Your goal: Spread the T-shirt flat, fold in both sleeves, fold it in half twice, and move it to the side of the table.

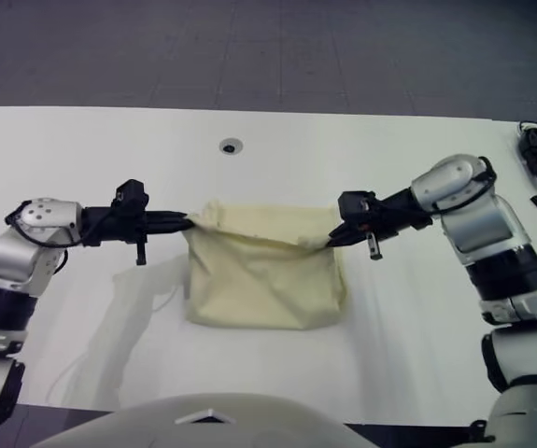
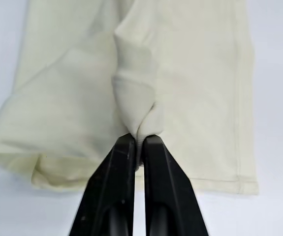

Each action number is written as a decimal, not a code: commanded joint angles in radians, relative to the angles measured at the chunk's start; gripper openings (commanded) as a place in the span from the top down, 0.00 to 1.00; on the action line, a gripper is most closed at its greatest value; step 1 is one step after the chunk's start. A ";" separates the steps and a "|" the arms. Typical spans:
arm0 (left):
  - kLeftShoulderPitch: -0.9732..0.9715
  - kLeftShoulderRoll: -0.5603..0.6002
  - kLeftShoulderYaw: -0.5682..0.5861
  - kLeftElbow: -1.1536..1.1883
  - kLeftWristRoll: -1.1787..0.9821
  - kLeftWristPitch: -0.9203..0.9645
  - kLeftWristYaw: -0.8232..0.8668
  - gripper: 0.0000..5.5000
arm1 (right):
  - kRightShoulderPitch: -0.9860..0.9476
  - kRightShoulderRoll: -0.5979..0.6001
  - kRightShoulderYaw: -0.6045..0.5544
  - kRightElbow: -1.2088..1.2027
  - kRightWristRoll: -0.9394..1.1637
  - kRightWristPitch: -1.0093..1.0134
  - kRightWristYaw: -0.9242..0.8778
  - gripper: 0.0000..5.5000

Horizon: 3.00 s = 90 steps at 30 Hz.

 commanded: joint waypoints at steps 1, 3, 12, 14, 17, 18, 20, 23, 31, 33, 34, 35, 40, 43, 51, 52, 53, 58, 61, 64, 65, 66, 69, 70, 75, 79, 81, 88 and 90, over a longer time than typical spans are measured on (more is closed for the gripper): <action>-0.054 -0.035 -0.004 0.117 0.080 -0.037 0.035 1.00 | -0.057 0.052 0.033 0.145 -0.070 -0.060 -0.033 0.99; -0.062 -0.058 -0.024 0.142 0.116 -0.073 0.035 1.00 | -0.056 0.050 0.032 0.188 -0.092 -0.092 -0.039 0.99; -0.125 -0.177 -0.031 0.228 0.205 -0.224 0.071 1.00 | -0.087 0.040 -0.008 0.253 -0.089 -0.095 0.011 0.99; -0.133 -0.194 -0.025 0.244 0.214 -0.257 0.079 1.00 | -0.098 0.042 -0.014 0.264 -0.092 -0.093 0.018 0.99; -0.145 -0.222 -0.008 0.246 0.207 -0.289 0.090 1.00 | -0.104 0.042 -0.030 0.268 -0.087 -0.086 0.028 0.99; -0.151 -0.230 -0.004 0.248 0.207 -0.294 0.093 1.00 | -0.107 0.043 -0.036 0.271 -0.085 -0.082 0.029 0.99; -0.164 -0.242 -0.008 0.268 0.220 -0.308 0.100 1.00 | -0.112 0.046 -0.042 0.289 -0.095 -0.092 0.015 0.99; -0.180 -0.260 -0.014 0.292 0.233 -0.333 0.099 1.00 | -0.114 0.045 -0.057 0.290 -0.088 -0.084 0.015 0.99; -0.181 -0.277 -0.006 0.322 0.234 -0.377 0.081 1.00 | -0.105 0.018 -0.093 0.246 -0.052 -0.039 0.060 0.99; -0.177 -0.274 -0.011 0.338 0.247 -0.394 0.078 1.00 | -0.099 0.011 -0.100 0.238 -0.043 -0.029 0.072 0.99; -0.177 -0.274 -0.013 0.346 0.254 -0.401 0.081 1.00 | -0.097 0.007 -0.104 0.235 -0.040 -0.027 0.078 0.99; -0.179 -0.275 -0.017 0.357 0.264 -0.410 0.086 1.00 | -0.094 0.002 -0.107 0.231 -0.036 -0.024 0.083 0.99; -0.185 -0.293 -0.026 0.422 0.307 -0.455 0.120 1.00 | -0.101 0.002 -0.105 0.270 -0.051 -0.029 0.070 0.99; -0.195 -0.312 -0.029 0.457 0.326 -0.477 0.139 1.00 | -0.088 0.011 -0.096 0.287 -0.064 -0.043 0.052 0.99; -0.225 -0.384 -0.025 0.545 0.385 -0.553 0.279 0.73 | -0.094 0.101 -0.092 0.400 -0.115 -0.098 -0.107 0.93; -0.225 -0.387 -0.023 0.548 0.387 -0.558 0.289 0.68 | -0.092 0.112 -0.096 0.408 -0.115 -0.107 -0.121 0.89; -0.224 -0.391 -0.020 0.547 0.388 -0.565 0.302 0.66 | -0.089 0.122 -0.100 0.416 -0.116 -0.119 -0.137 0.87; -0.221 -0.404 -0.011 0.555 0.401 -0.598 0.364 0.51 | -0.075 0.164 -0.143 0.462 -0.116 -0.204 -0.282 0.72; -0.216 -0.403 -0.017 0.558 0.414 -0.616 0.389 0.43 | -0.059 0.159 -0.142 0.469 -0.126 -0.201 -0.301 0.65; -0.223 -0.399 -0.020 0.582 0.449 -0.631 0.448 0.34 | -0.063 0.157 -0.155 0.486 -0.128 -0.197 -0.337 0.56; -0.231 -0.397 -0.021 0.599 0.466 -0.637 0.479 0.30 | -0.064 0.155 -0.160 0.492 -0.130 -0.201 -0.354 0.52; -0.239 -0.395 -0.022 0.616 0.482 -0.643 0.506 0.26 | -0.066 0.155 -0.161 0.500 -0.135 -0.210 -0.371 0.49; -0.260 -0.387 -0.037 0.671 0.545 -0.664 0.589 0.18 | -0.065 0.160 -0.166 0.510 -0.146 -0.240 -0.418 0.41; -0.265 -0.385 -0.047 0.689 0.568 -0.670 0.612 0.15 | -0.061 0.162 -0.169 0.506 -0.148 -0.250 -0.431 0.38; -0.304 -0.364 -0.082 0.775 0.682 -0.689 0.770 0.02 | -0.016 0.176 -0.199 0.427 -0.130 -0.276 -0.484 0.23; -0.331 -0.363 -0.077 0.817 0.705 -0.710 0.833 0.02 | 0.050 0.182 -0.221 0.299 -0.109 -0.261 -0.511 0.11; -0.333 -0.368 -0.077 0.820 0.706 -0.722 0.847 0.02 | 0.073 0.186 -0.228 0.244 -0.103 -0.251 -0.527 0.05; -0.344 -0.391 -0.062 0.809 0.688 -0.780 0.913 0.02 | 0.175 0.215 -0.221 -0.004 -0.082 -0.206 -0.569 0.02; -0.345 -0.396 -0.055 0.800 0.682 -0.792 0.920 0.02 | 0.207 0.227 -0.205 -0.056 -0.089 -0.202 -0.584 0.02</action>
